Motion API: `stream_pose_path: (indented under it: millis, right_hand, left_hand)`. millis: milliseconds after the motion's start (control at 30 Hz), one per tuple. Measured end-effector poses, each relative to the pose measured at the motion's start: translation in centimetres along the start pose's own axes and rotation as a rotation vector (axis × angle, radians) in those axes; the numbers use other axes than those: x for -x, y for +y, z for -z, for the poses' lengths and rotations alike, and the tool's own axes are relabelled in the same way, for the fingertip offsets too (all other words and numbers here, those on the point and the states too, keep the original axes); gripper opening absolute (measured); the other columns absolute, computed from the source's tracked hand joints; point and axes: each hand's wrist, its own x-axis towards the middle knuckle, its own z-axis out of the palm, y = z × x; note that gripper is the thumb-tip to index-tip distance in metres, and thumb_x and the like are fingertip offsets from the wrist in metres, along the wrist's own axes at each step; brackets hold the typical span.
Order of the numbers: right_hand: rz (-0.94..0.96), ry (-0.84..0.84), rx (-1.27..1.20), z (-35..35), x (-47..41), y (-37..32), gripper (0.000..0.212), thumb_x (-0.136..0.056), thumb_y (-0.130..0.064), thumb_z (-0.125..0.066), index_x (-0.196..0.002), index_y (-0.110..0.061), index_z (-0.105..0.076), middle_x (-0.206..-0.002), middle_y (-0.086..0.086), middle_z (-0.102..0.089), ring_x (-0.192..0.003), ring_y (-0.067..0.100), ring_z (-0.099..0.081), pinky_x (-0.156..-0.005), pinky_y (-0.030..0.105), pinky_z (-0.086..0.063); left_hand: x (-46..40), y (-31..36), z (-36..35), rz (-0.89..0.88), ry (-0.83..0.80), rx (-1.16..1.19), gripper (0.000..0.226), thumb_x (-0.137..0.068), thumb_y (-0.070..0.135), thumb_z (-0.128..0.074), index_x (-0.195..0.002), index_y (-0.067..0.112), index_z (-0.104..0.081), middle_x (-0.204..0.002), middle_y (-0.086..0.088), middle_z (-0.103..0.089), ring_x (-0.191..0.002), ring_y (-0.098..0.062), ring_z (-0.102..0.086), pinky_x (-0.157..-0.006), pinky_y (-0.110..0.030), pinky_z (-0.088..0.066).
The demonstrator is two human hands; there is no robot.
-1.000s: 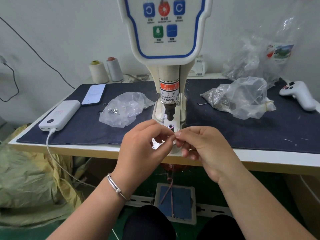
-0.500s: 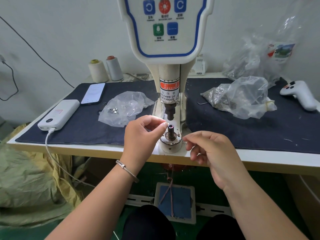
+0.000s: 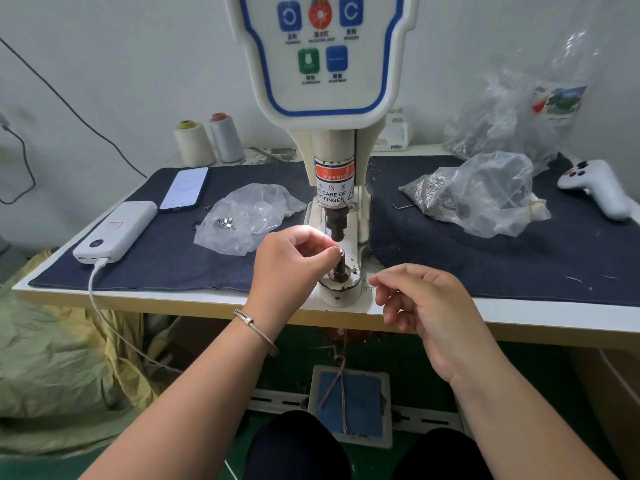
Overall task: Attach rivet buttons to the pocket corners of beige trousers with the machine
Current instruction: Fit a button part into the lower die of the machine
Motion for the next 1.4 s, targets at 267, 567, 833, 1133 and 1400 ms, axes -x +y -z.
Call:
stream_pose_path:
  millis: [267,567,833,1133,1400]
  right_hand:
    - [0.009,-0.02,-0.029,0.3,0.0,0.3,0.023,-0.092,-0.013,-0.06,-0.075,-0.012,-0.075,-0.065,0.005,-0.064,-0.049,0.012,-0.054,-0.041,0.017,-0.038]
    - [0.001,-0.018,-0.035,0.3,0.0,0.5,0.022,-0.092,-0.014,-0.06,-0.078,-0.008,-0.074,-0.065,0.005,-0.064,-0.05,0.014,-0.054,-0.042,0.018,-0.04]
    - [-0.011,0.001,-0.036,0.2,-0.2,0.7,0.019,-0.092,-0.015,-0.061,-0.078,-0.011,-0.074,-0.065,0.005,-0.065,-0.05,0.013,-0.055,-0.042,0.017,-0.04]
    - [0.406,0.155,0.371,-0.7,-0.5,0.6,0.011,-0.09,-0.015,-0.065,-0.096,-0.022,-0.071,-0.073,-0.01,-0.065,-0.06,0.006,-0.059,-0.056,0.014,-0.05]
    - [0.417,0.166,0.383,0.7,0.8,1.5,0.011,-0.087,-0.017,-0.068,-0.077,-0.022,-0.066,-0.064,-0.009,-0.063,-0.056,0.01,-0.059,-0.057,0.019,-0.051]
  left_hand:
    - [-0.4,0.1,0.0,0.016,0.003,-0.01,0.025,-0.078,0.008,-0.076,-0.064,0.026,-0.068,-0.046,0.021,-0.056,-0.043,0.004,-0.049,-0.044,-0.006,-0.035]
    - [-0.6,0.3,0.2,0.012,-0.012,-0.037,0.027,-0.078,0.009,-0.079,-0.063,0.028,-0.067,-0.047,0.022,-0.057,-0.047,0.005,-0.052,-0.05,-0.005,-0.037]
    - [-0.7,0.6,0.7,0.031,-0.003,-0.037,0.024,-0.077,0.007,-0.075,-0.066,0.027,-0.071,-0.052,0.02,-0.062,-0.051,0.007,-0.055,-0.051,-0.005,-0.039]
    - [2.0,-0.4,3.2,0.068,0.097,0.018,0.023,-0.08,0.003,-0.071,-0.07,0.022,-0.076,-0.06,0.01,-0.068,-0.054,0.004,-0.054,-0.053,-0.008,-0.042]
    - [7.2,-2.6,8.9,0.124,0.115,-0.131,0.028,-0.088,0.004,-0.069,-0.071,0.026,-0.074,-0.064,0.01,-0.068,-0.051,-0.002,-0.055,-0.051,-0.019,-0.044]
